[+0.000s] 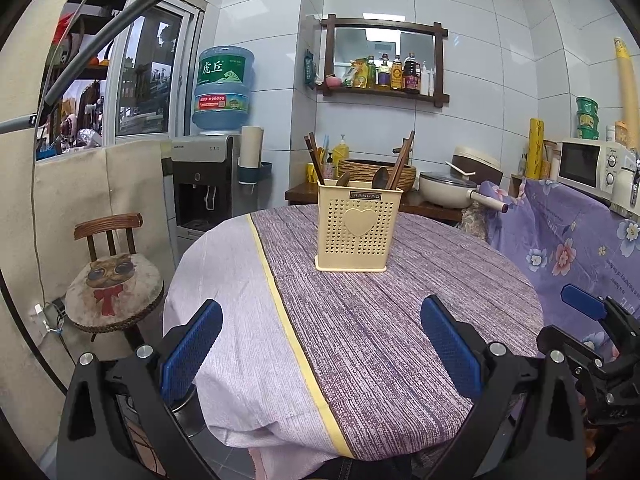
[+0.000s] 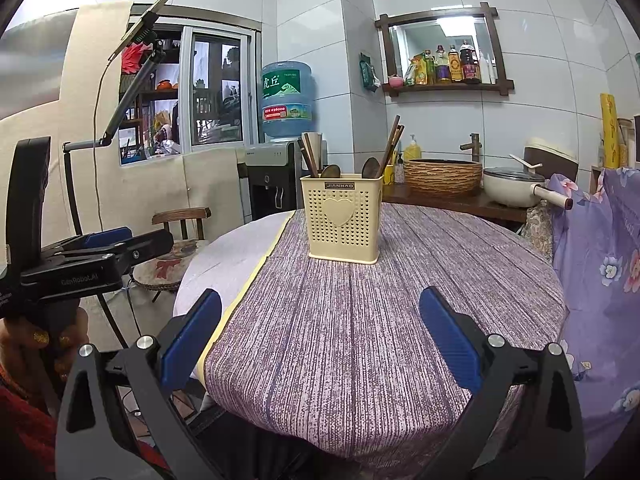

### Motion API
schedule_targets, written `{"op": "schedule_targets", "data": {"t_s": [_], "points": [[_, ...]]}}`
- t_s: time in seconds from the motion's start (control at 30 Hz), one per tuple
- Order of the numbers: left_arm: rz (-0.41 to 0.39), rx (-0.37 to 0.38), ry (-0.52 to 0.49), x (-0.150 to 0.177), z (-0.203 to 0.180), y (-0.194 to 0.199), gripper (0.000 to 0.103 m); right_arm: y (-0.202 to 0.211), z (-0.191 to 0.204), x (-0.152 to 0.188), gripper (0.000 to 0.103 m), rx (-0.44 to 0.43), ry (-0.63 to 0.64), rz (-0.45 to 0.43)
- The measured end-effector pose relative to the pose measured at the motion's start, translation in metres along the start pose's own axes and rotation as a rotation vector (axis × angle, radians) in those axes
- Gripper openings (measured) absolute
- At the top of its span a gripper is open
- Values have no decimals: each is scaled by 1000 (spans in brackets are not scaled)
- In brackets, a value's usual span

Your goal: Organize utensils

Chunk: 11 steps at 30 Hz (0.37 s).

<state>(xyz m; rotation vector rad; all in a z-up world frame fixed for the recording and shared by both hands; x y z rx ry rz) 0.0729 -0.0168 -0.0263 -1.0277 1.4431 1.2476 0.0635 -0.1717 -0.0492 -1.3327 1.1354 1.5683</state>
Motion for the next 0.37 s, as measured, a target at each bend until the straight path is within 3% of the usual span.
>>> {"op": "schedule_targets", "data": {"t_s": [0.37], "points": [[8,-18,6,-3,2,-1,98,0,0,0,98,-2,-2,1]]}}
Point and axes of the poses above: each gripper's, at about its wrist camera, not at the fingertips, and y roughly against the way its jaws point, z to its left, x to its underside, the point moved 8 cm from there along -y, roughly the way its jaws point, and after that the axes turned 7 degrees about -z, right-handed, at the moved point
